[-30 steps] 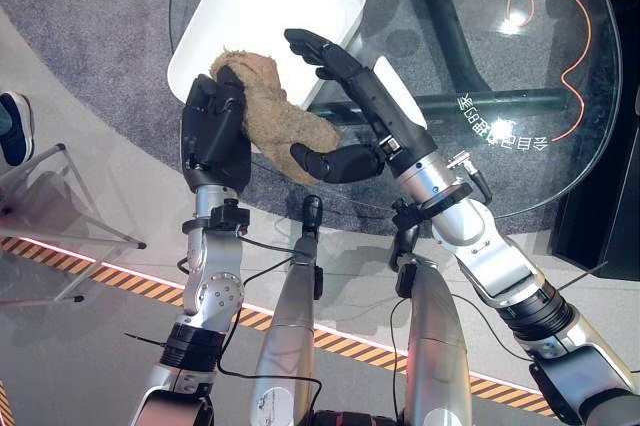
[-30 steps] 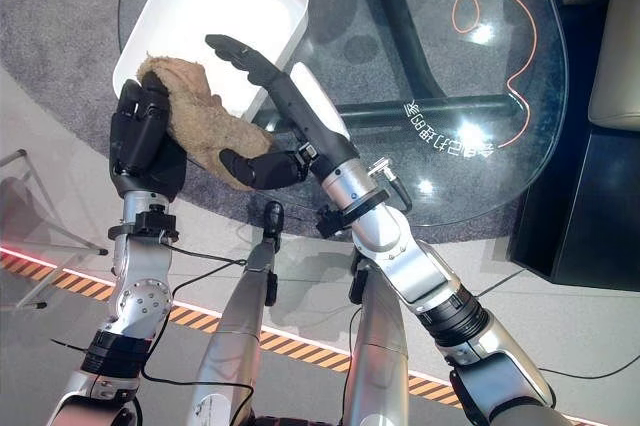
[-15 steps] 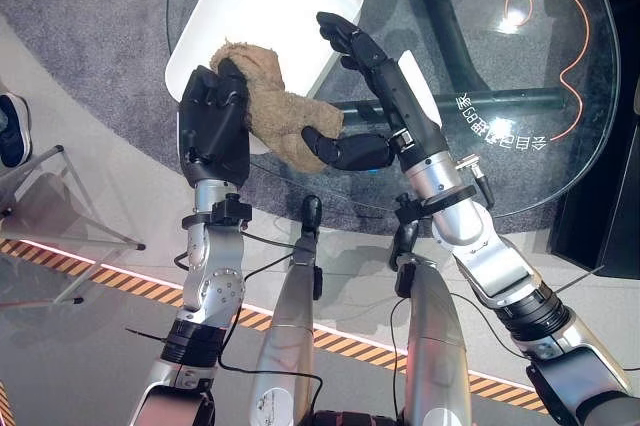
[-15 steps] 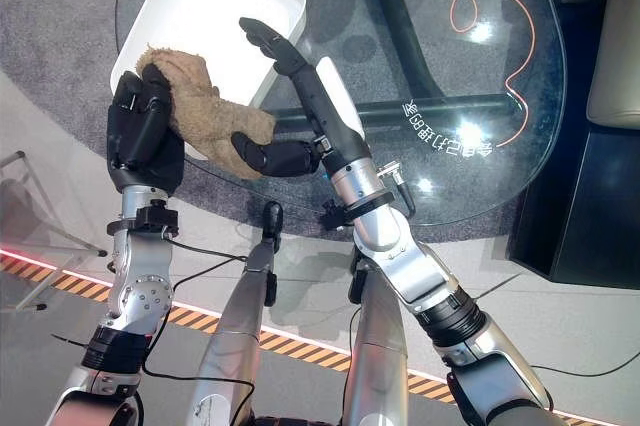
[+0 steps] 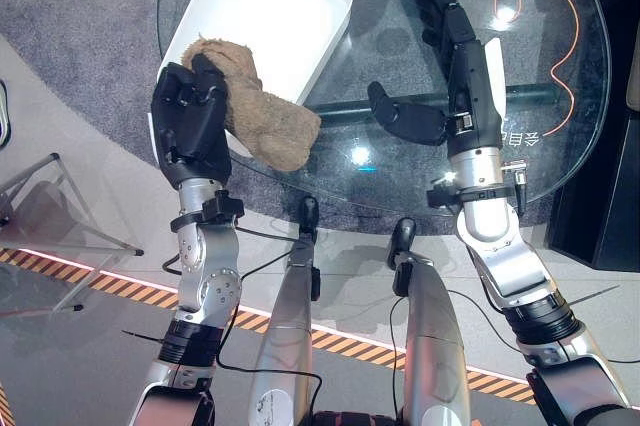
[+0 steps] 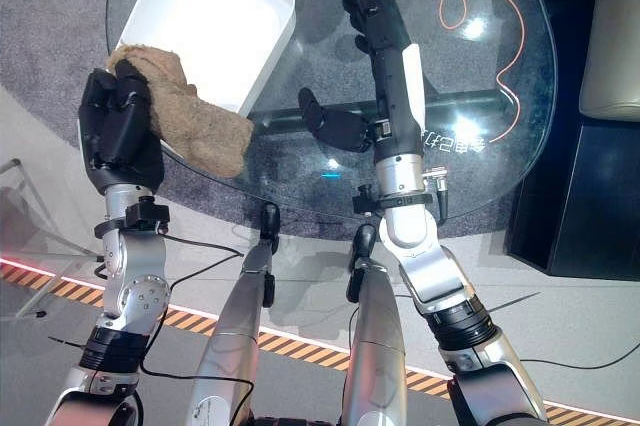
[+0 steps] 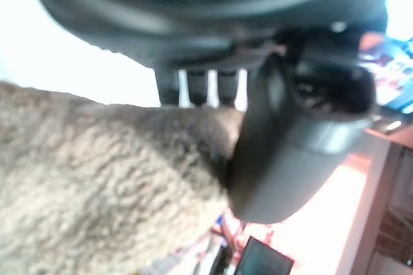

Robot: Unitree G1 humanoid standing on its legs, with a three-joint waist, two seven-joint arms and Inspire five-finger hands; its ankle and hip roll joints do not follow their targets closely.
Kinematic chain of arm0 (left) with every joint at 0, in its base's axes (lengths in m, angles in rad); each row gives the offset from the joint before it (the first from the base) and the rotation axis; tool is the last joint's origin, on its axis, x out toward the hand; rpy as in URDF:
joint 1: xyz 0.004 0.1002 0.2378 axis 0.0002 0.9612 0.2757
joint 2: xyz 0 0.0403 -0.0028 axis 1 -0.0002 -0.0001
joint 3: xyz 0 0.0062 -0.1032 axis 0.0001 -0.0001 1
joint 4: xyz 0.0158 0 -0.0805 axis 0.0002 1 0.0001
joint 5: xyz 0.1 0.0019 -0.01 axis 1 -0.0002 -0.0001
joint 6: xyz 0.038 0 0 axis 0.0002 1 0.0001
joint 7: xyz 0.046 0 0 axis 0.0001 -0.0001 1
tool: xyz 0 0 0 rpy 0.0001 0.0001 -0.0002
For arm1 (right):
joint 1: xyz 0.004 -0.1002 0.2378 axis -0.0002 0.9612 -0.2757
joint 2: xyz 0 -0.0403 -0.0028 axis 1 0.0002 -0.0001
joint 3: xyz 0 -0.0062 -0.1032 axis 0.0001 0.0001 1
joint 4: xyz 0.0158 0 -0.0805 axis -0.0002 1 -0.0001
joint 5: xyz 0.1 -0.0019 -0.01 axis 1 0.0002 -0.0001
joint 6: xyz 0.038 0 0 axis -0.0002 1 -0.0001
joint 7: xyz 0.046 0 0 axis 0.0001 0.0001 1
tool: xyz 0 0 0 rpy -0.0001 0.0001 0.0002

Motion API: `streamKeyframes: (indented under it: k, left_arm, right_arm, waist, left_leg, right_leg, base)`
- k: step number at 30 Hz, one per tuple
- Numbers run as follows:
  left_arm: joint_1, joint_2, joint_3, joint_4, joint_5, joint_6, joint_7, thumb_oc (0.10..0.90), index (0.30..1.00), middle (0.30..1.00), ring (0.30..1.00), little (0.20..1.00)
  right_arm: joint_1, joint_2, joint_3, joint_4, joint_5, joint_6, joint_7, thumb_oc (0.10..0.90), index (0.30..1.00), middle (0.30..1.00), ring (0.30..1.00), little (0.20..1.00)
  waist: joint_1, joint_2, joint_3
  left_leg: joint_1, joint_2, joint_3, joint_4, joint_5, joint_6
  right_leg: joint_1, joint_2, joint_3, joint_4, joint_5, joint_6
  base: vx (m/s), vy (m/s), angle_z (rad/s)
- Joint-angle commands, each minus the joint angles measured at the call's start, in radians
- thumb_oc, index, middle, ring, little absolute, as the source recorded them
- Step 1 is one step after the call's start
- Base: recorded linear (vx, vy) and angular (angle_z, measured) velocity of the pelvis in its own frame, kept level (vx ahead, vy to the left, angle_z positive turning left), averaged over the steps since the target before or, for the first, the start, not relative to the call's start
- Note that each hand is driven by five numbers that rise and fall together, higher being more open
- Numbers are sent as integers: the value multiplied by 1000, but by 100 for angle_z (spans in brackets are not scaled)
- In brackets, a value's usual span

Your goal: Wipe the table with a cloth and put it in the basket.

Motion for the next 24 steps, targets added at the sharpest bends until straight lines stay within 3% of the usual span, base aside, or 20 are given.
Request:
streamKeyframes:
  k: [1, 8, 13, 17, 24]
  left_arm:
    - [-90, 52, 99, -146, 120, -180, 15, 100, 300, 300, 300, 200]
    - [-163, 110, 123, -106, 233, -208, 85, 100, 300, 300, 300, 200]
    - [-213, 161, 140, -41, 312, -230, 129, 100, 300, 300, 300, 200]
    - [-260, 204, 141, 23, 358, -234, 167, 100, 300, 300, 300, 200]
    - [-341, 260, 109, 127, 420, -203, 237, 100, 300, 300, 300, 200]
  right_arm:
    - [-80, -2, -49, -95, -28, -130, -45, 800, 900, 900, 900, 900]
    - [-84, -20, -79, -14, -39, -122, -178, 800, 900, 900, 900, 900]
    - [-57, -32, -135, 115, -25, -136, -378, 800, 900, 900, 900, 900]
    - [-57, -54, -174, 253, 82, -116, -495, 800, 900, 900, 900, 900]
    - [-92, -95, -189, 471, 164, -98, -585, 800, 900, 900, 900, 900]
  waist:
    - [-6, -19, -26]
    - [-21, -18, -26]
    - [-39, -18, -26]
    - [-47, -15, -26]
    - [-52, -10, -26]
  left_leg:
    - [27, -94, 36, 96, -88, 72]
    - [26, -86, 43, 97, -88, 66]
    - [28, -78, 52, 100, -95, 63]
    - [33, -72, 58, 97, -99, 59]
    - [37, -69, 60, 94, -103, 57]
  right_leg:
    - [68, 67, -42, -154, 115, 36]
    - [61, 72, -27, -147, 113, 35]
    - [58, 78, -12, -142, 108, 34]
    - [63, 79, -2, -145, 106, 34]
    - [66, 82, 6, -154, 107, 35]
  base:
    - [0, 0, 0]
    - [0, 17, -2]
    - [-5, 43, -2]
    - [-8, 39, -5]
    - [-11, 22, -10]
